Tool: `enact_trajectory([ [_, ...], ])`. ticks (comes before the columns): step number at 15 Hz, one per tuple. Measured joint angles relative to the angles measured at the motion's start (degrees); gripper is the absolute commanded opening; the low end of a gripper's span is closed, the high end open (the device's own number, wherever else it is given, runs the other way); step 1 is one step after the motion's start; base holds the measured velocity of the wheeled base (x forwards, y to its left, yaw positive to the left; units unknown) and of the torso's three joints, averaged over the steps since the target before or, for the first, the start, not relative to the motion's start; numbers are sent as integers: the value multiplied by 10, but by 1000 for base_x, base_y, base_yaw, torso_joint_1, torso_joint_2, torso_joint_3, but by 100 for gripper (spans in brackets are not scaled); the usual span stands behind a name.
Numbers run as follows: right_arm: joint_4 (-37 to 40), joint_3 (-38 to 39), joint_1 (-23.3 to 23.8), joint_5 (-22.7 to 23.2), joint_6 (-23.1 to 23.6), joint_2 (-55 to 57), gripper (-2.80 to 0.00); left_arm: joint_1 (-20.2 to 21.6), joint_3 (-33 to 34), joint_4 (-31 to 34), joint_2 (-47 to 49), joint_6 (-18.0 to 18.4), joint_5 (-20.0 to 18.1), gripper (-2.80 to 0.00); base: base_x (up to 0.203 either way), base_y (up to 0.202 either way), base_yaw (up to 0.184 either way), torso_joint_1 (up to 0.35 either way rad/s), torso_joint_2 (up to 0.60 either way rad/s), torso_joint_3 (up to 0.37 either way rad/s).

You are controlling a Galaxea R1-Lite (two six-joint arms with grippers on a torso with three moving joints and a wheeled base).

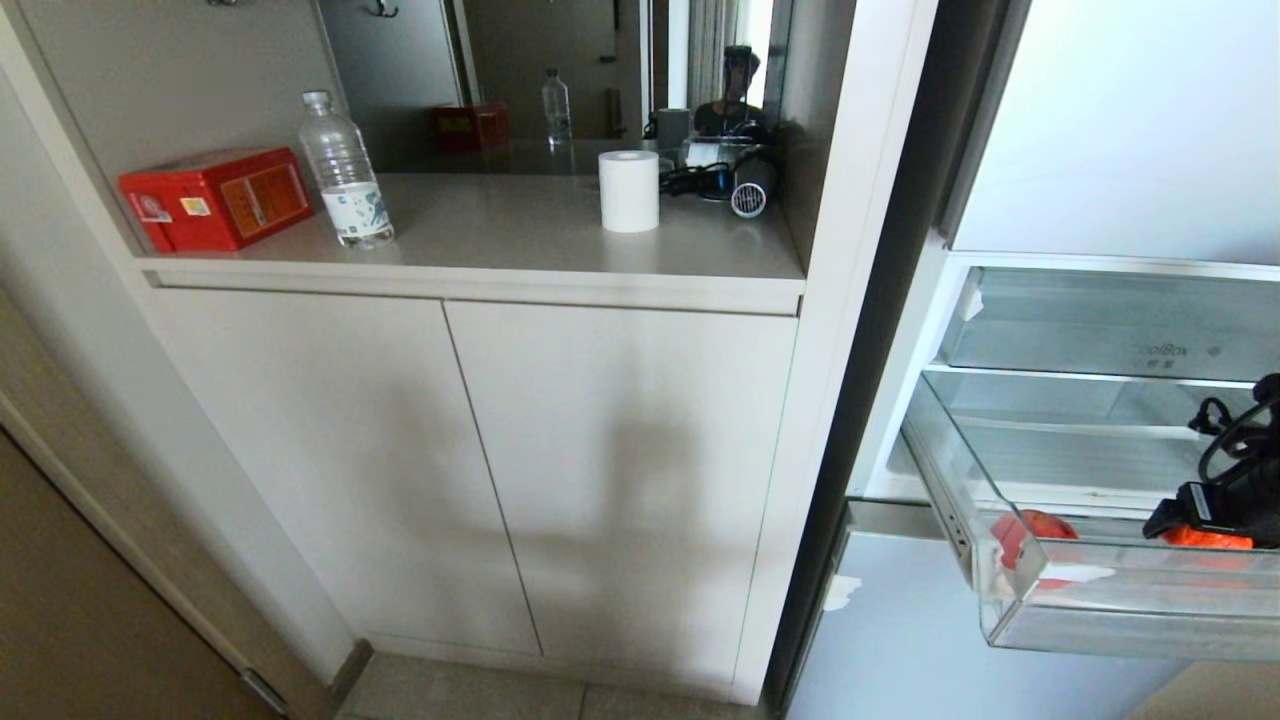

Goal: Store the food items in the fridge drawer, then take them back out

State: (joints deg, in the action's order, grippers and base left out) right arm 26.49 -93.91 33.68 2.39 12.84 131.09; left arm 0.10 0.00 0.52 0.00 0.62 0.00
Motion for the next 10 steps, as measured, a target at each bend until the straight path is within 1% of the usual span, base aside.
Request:
enact_trajectory([
  [7, -1, 2, 0, 0, 0, 6, 0, 0, 0, 0, 0, 0, 0, -280, 0, 0, 0, 0, 0, 0],
  [8, -1, 3, 0, 0, 0, 6, -210, 0, 0, 0, 0, 0, 0, -280, 0, 0, 0, 0, 0, 0],
  [9, -2, 5, 0, 0, 1, 6, -280, 0, 0, 0, 0, 0, 0, -280, 0, 0, 0, 0, 0, 0],
  [10, -2, 7, -1, 1, 0, 6, -280, 0, 0, 0, 0, 0, 0, -280, 0, 0, 0, 0, 0, 0],
])
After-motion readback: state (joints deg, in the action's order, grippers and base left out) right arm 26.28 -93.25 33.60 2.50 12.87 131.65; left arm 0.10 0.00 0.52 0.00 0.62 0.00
